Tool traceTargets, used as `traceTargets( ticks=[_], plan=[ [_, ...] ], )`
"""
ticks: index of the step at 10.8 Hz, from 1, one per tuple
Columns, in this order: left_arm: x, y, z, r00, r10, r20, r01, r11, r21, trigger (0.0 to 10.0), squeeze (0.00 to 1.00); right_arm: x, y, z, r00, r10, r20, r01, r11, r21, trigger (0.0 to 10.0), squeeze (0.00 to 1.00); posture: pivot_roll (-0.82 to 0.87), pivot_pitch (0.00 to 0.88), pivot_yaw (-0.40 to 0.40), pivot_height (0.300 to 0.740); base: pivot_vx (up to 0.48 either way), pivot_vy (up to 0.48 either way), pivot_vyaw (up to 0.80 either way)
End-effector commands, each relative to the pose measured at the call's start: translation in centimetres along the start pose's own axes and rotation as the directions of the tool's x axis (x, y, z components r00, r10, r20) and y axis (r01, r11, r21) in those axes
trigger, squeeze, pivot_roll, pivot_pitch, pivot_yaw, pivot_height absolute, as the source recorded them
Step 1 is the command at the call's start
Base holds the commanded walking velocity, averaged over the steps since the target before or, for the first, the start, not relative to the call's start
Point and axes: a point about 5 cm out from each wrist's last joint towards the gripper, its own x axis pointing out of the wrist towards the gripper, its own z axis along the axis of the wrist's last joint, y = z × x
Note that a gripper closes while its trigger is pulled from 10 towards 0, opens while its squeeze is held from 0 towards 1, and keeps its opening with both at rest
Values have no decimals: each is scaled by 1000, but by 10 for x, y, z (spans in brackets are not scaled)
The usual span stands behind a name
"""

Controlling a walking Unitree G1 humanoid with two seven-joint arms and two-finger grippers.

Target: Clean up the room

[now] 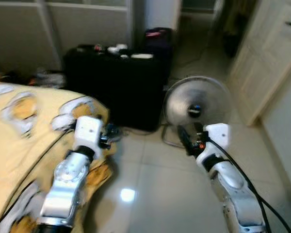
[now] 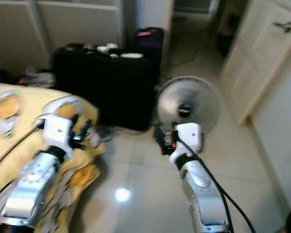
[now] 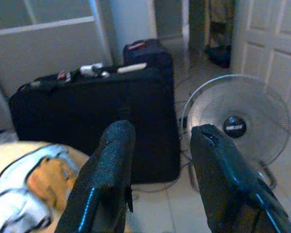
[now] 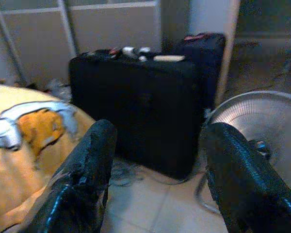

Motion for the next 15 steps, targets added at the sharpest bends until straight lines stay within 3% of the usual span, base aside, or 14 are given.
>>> traceTargets(
  ticks=[1, 10, 12, 13, 15],
  plan=[
    [5, -6, 5, 1000, -20, 21, 20, 1000, 7, 10000, 0, 0, -8, 1, 1000, -29, 3, 29, 999, -19, 10000, 0, -59, 0, 11, 740, 368, 0, 0],
    [14, -9, 6, 999, -37, 28, 36, 999, 18, 10000, 0, 3, -13, 2, 999, -36, 5, 36, 999, -30, 10000, 0, -76, 0, 13, 740, 399, 0, 0],
    [15, -10, 5, 999, -40, 25, 39, 999, 18, 10000, 0, 3, -14, -4, 998, -55, -37, 54, 998, -26, 10000, 0, -75, 0, 13, 740, 403, 0, 0],
    [15, -11, 4, 999, -45, 14, 46, 999, -17, 10000, 0, 3, -16, -8, 994, -94, -56, 92, 995, -33, 10000, 0, -75, 0, 14, 740, 0, 0, 0],
    [15, -10, 3, 999, -46, 10, 46, 999, 4, 10000, 0, 4, -17, -8, 991, -125, -50, 123, 992, -38, 10000, 0, -77, 0, 17, 740, 0, 0, 0]
  ],
)
